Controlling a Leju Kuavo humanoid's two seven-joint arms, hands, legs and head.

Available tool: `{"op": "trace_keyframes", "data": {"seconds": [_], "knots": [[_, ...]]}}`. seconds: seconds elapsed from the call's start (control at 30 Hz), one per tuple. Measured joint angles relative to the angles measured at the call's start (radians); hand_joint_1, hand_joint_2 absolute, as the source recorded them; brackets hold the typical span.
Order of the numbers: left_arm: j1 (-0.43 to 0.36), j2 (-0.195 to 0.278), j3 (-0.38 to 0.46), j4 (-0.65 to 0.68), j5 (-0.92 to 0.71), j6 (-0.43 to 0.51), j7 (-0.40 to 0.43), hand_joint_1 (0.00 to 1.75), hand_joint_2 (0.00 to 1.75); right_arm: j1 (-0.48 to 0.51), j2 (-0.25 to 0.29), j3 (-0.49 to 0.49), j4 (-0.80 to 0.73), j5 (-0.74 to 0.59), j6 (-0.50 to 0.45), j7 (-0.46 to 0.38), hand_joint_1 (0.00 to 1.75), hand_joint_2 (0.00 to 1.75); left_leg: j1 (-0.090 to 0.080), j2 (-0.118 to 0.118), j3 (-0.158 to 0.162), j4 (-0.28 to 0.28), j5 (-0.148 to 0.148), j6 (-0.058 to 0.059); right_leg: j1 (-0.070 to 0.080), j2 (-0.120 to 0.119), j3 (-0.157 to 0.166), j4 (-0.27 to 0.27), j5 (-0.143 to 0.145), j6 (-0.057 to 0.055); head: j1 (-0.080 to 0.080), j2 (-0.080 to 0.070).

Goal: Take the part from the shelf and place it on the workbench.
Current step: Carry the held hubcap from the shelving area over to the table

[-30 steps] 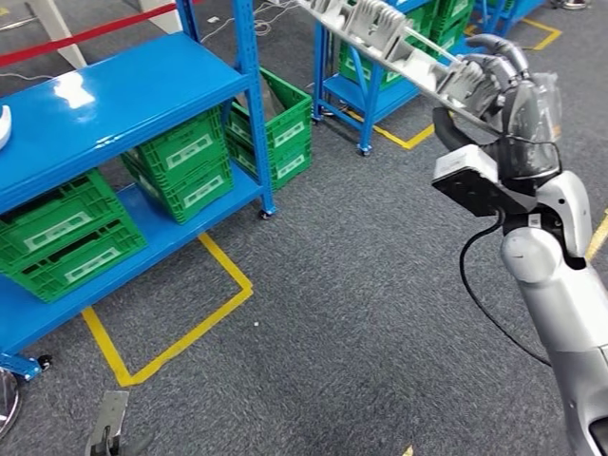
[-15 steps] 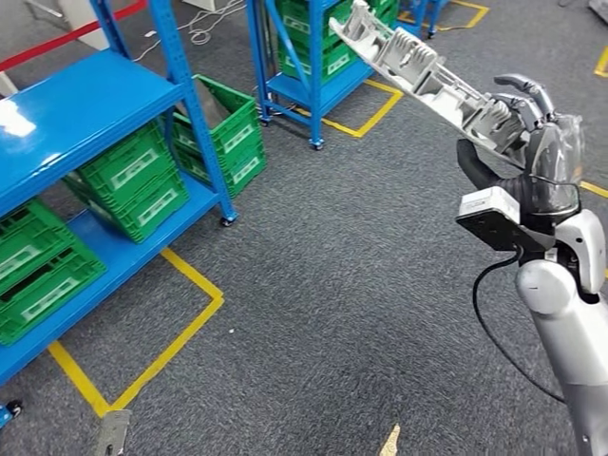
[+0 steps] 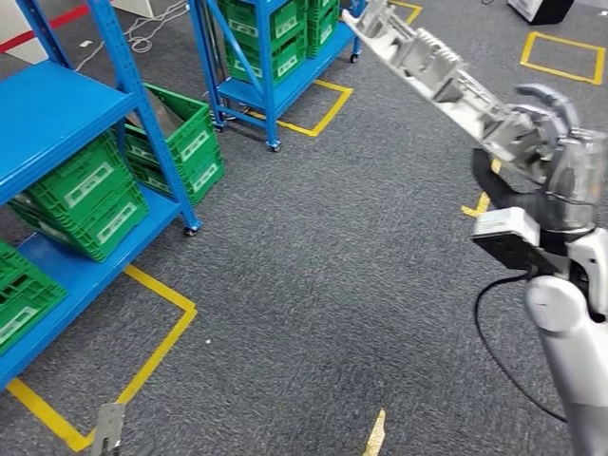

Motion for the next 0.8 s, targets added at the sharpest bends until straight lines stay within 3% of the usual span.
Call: {"op": "trace_keyframes", "data": {"seconds": [0.07,0.1,0.13,0.17,0.2,0.27,0.33,0.4,0.47,0.53,0.6,0.63,0.7,0.77,0.8], "knots": [[0.003,-0.001,0.000,0.000,-0.002,0.000,0.003,0.00,1.75,0.009,0.000,-0.002,-0.003,0.003,0.000,0.000,1.75,1.75,-0.003,0.022,-0.003,0.000,0.001,0.002,0.000,-0.032,-0.055,0.132,-0.059,0.005,0.003,0.000],[0.005,-0.002,0.000,0.000,-0.004,0.000,0.005,0.00,1.75,0.016,0.000,-0.004,-0.006,0.004,0.000,-0.001,1.75,1.75,-0.004,0.033,-0.003,0.001,0.000,0.003,0.000,-0.038,-0.069,0.171,-0.069,0.007,0.003,0.000],[0.006,-0.003,0.000,0.000,-0.006,0.000,0.008,0.00,1.75,0.022,0.000,-0.006,-0.009,0.006,-0.001,-0.001,1.75,1.75,-0.005,0.045,-0.004,0.001,0.000,0.002,-0.001,-0.041,-0.065,0.172,-0.062,0.007,0.003,0.000],[0.007,-0.004,0.000,0.000,-0.008,0.000,0.011,0.00,1.75,0.028,0.000,-0.008,-0.013,0.007,-0.001,-0.001,1.75,1.75,-0.005,0.055,-0.003,0.002,-0.001,0.001,-0.001,-0.046,-0.039,0.131,-0.039,0.008,0.003,0.000],[0.007,-0.005,0.000,0.000,-0.010,0.000,0.013,0.00,1.75,0.033,0.000,-0.011,-0.018,0.008,-0.001,-0.001,1.75,1.75,-0.005,0.065,-0.003,0.003,-0.002,-0.001,0.000,-0.062,0.001,0.061,-0.009,0.007,0.004,0.000],[0.008,-0.005,0.000,0.000,-0.012,0.000,0.015,0.00,1.75,0.038,0.000,-0.019,-0.030,0.010,-0.002,-0.001,1.75,1.75,-0.012,0.083,-0.005,0.009,-0.007,-0.009,0.007,-0.100,0.071,-0.060,0.023,0.000,0.003,0.000],[0.011,-0.006,0.000,0.000,-0.017,0.000,0.017,0.00,1.75,0.043,-0.002,-0.027,-0.041,0.015,-0.003,0.001,1.75,1.75,-0.018,0.100,-0.006,0.013,-0.010,-0.015,0.014,-0.108,0.089,-0.093,0.022,-0.013,0.001,0.000],[0.012,-0.007,-0.001,0.000,-0.027,0.000,0.022,0.00,1.75,0.052,-0.008,-0.036,-0.050,0.021,-0.002,0.005,1.75,1.75,-0.017,0.108,-0.005,0.016,-0.015,-0.023,0.011,-0.086,0.084,-0.094,0.027,-0.026,0.001,0.000],[0.012,-0.008,-0.004,0.000,-0.039,-0.001,0.030,0.00,1.75,0.058,-0.019,-0.049,-0.061,0.025,0.000,0.012,1.75,1.75,-0.012,0.070,-0.019,0.056,-0.049,-0.032,0.008,-0.067,0.084,-0.096,0.030,-0.037,-0.002,0.000],[0.015,-0.012,-0.008,0.000,-0.048,-0.001,0.036,0.00,1.75,0.065,-0.029,-0.065,-0.073,0.027,0.001,0.018,1.75,1.75,-0.008,0.024,-0.067,0.173,-0.114,-0.037,0.007,-0.047,0.084,-0.097,0.031,-0.044,-0.005,0.000],[0.018,-0.015,-0.012,0.000,-0.052,-0.002,0.040,0.00,1.75,0.083,-0.039,-0.083,-0.088,0.025,0.000,0.020,1.75,1.75,-0.008,0.013,-0.117,0.288,-0.153,-0.035,0.010,-0.022,0.084,-0.096,0.032,-0.046,-0.006,0.000],[0.019,-0.016,-0.014,0.000,-0.053,-0.002,0.040,0.00,1.75,0.095,-0.045,-0.095,-0.097,0.024,0.000,0.020,1.75,1.75,-0.008,0.011,-0.124,0.302,-0.146,-0.032,0.011,-0.009,0.085,-0.096,0.032,-0.047,-0.006,0.000],[0.018,-0.017,-0.019,0.000,-0.055,-0.003,0.038,0.00,1.75,0.119,-0.057,-0.121,-0.117,0.021,-0.002,0.020,1.75,1.75,-0.009,-0.005,-0.088,0.215,-0.077,-0.021,0.013,0.017,0.088,-0.095,0.032,-0.046,-0.006,0.000],[0.016,-0.017,-0.023,0.000,-0.056,-0.005,0.034,0.00,1.75,0.142,-0.067,-0.146,-0.137,0.017,-0.004,0.019,1.75,1.75,-0.008,-0.061,-0.036,0.093,-0.014,-0.006,0.010,0.041,0.086,-0.094,0.034,-0.044,-0.004,0.000],[0.015,-0.017,-0.023,0.000,-0.056,-0.006,0.031,0.00,1.75,0.152,-0.070,-0.157,-0.145,0.014,-0.007,0.019,1.75,1.75,-0.008,-0.083,-0.022,0.056,-0.001,-0.001,0.007,0.052,0.081,-0.094,0.036,-0.039,-0.005,0.000]]}}
